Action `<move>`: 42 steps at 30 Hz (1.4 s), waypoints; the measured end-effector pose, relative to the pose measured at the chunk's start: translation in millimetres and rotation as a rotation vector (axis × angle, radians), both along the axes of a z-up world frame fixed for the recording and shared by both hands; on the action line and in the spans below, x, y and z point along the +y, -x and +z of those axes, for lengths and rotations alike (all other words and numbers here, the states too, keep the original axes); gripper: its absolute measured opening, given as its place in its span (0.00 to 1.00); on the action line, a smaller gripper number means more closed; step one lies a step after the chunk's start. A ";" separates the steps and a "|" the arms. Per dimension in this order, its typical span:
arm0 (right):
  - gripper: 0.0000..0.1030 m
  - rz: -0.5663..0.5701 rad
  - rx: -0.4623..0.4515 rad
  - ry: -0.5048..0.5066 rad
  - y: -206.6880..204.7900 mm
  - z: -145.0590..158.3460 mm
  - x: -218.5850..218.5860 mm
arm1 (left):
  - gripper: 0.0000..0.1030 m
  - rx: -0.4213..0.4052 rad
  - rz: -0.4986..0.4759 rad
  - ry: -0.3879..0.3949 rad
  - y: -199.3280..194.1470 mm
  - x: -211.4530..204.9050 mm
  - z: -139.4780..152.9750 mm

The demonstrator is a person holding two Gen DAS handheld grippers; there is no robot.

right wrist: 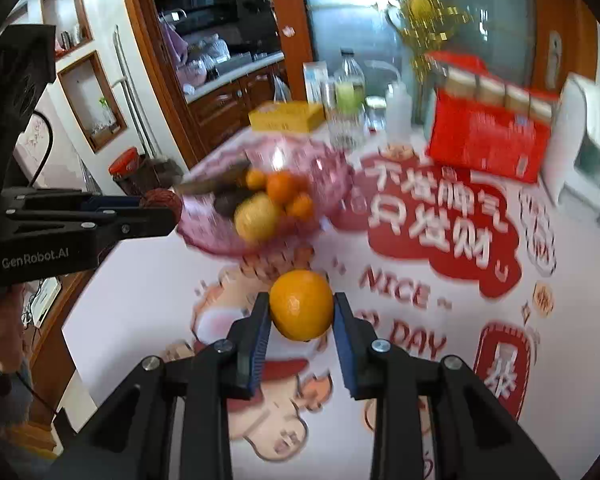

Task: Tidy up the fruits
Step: 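Carry the lychee and orange with both tools over the pink bowl, then lower the lychee and orange into the bowl and open both tools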

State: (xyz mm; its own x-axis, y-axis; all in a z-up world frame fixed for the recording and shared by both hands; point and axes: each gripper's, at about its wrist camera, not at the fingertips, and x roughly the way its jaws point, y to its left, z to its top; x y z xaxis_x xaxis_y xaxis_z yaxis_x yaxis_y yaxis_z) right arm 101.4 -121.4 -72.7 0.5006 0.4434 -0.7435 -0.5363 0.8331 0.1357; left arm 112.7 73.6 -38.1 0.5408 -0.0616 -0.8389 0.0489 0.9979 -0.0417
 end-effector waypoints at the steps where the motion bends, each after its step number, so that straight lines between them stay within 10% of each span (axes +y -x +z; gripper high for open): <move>1: 0.30 -0.002 -0.011 0.002 -1.6 6.1 5.3 | 0.26 -0.012 -0.010 -0.012 -3.6 6.2 9.2; 17: 0.30 -0.185 -0.121 -0.060 -63.7 90.7 105.6 | 0.26 -0.129 -0.130 -0.086 -83.5 112.3 87.3; 42: 0.31 -0.360 0.147 0.123 -132.9 -49.9 126.7 | 0.26 0.133 -0.323 -0.016 -186.8 75.4 -78.8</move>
